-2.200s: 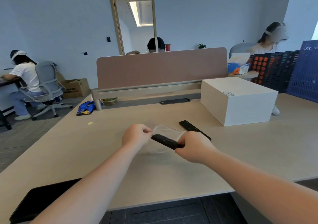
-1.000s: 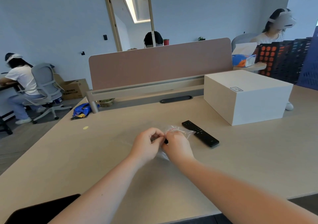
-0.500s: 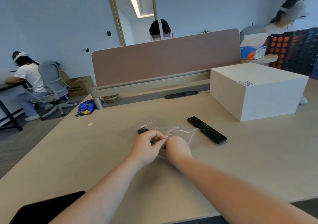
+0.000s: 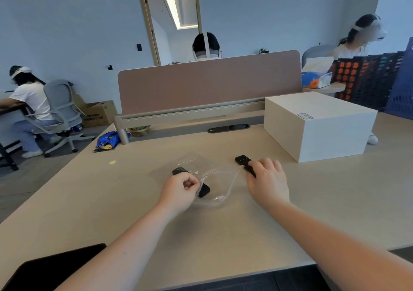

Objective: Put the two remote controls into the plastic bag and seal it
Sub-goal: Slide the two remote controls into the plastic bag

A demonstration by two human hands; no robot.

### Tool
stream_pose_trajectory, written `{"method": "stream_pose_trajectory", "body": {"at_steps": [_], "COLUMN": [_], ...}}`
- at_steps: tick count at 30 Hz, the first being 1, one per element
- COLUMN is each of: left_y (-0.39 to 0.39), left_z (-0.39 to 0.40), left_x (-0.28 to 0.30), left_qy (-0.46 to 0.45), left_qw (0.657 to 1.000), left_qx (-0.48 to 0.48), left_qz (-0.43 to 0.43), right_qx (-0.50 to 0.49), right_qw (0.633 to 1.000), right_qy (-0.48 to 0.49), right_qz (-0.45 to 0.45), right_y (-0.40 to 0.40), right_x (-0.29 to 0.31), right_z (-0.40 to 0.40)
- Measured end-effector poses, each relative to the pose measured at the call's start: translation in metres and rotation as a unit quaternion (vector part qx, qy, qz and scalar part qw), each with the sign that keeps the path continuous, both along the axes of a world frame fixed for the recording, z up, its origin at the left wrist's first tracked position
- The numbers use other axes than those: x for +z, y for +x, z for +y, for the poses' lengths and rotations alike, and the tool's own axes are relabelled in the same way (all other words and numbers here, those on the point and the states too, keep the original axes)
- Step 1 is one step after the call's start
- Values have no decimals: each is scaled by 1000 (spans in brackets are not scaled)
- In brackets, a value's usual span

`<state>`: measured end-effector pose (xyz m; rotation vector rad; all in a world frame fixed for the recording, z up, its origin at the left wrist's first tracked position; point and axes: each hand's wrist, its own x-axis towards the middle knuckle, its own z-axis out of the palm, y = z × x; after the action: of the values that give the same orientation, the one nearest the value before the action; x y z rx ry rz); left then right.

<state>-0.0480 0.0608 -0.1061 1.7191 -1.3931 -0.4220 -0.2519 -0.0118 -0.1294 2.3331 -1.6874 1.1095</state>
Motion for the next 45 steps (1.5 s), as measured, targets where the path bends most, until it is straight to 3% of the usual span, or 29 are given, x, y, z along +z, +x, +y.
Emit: {"method": "stream_pose_trajectory", "body": {"at_steps": [2,4,7,16,20,24,28,33,45], "left_y": [-3,-6,-9,-13,-24,-29,-29,-28,-14], "left_z": [1,2,2,3,9,11,10,10,11], "left_x": [1,1,1,7,15,20,24,23,6], "left_qy": [-3,0,5,35,57,59,64,57,8], "left_qw": [1000,1000,1000,995,990,987,986,987,996], "left_qx": [2,4,6,52,70,101,114,116,49], "left_qz": [-10,-13,-18,-81,-109,-110,-99,-99,-73], "right_qx": [-82,-103,-81,25,91,126,98,104,64], "right_qw": [985,969,968,970,962,961,963,958,980], "right_qy": [142,212,223,199,194,223,249,268,174], "right_qz": [51,75,84,-136,-168,-105,-24,10,73], "right_y": [-13,-21,-24,-24,-33,-45,-52,-41,42], "right_x": [-4,-7,-11,31,66,86,89,79,11], "right_z": [-7,-12,-20,18,54,81,95,98,43]}}
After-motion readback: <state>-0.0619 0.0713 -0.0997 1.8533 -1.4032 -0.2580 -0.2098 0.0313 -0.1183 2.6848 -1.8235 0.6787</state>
